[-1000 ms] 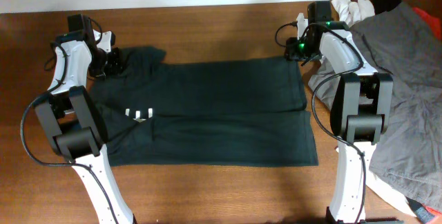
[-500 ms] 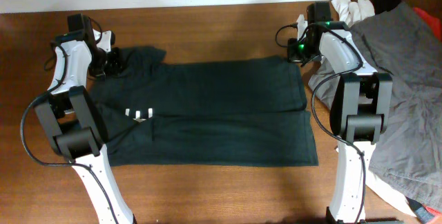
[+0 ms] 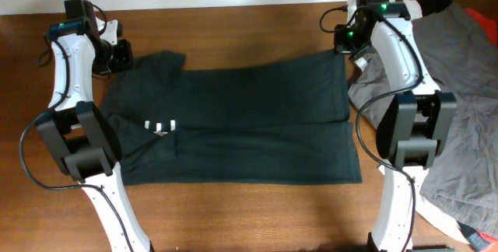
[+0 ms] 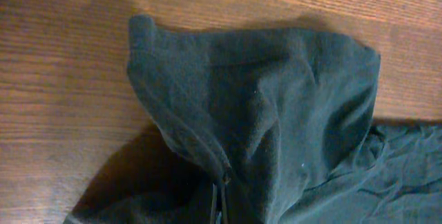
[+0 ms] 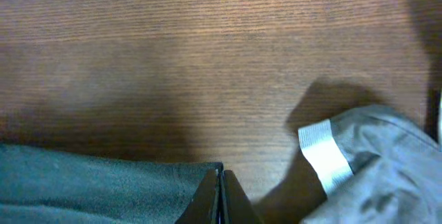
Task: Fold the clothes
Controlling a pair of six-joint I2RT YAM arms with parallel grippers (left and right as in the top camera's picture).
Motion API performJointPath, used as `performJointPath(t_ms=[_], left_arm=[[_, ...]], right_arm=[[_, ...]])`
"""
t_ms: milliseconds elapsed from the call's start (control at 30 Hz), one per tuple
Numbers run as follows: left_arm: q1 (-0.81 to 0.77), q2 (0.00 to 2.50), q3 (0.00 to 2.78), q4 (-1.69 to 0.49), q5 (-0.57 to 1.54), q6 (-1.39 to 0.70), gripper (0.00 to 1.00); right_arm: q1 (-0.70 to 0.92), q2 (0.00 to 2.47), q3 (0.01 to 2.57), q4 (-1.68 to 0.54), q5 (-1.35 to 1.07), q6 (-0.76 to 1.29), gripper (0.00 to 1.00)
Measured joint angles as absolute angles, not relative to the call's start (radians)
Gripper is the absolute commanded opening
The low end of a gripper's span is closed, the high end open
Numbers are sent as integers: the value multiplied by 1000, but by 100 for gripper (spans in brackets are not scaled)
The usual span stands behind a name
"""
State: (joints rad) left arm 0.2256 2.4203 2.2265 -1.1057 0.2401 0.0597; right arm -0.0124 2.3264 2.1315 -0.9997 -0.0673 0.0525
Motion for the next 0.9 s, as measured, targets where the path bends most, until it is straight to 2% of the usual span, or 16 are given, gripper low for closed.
performJointPath(t_ms=[233,667,900], left_arm=[[226,2420,2228,-1143,240,60,0],[285,2420,2249,-1443,195,57,0],[316,2420,2250,-1529,186,56,0]], right_arm=[[-12,2324,2132,-1074,-67,52,4],[-15,2321,2135,-1395,-60,53,4],[-43,2275,2136,-1529,-60,52,4]])
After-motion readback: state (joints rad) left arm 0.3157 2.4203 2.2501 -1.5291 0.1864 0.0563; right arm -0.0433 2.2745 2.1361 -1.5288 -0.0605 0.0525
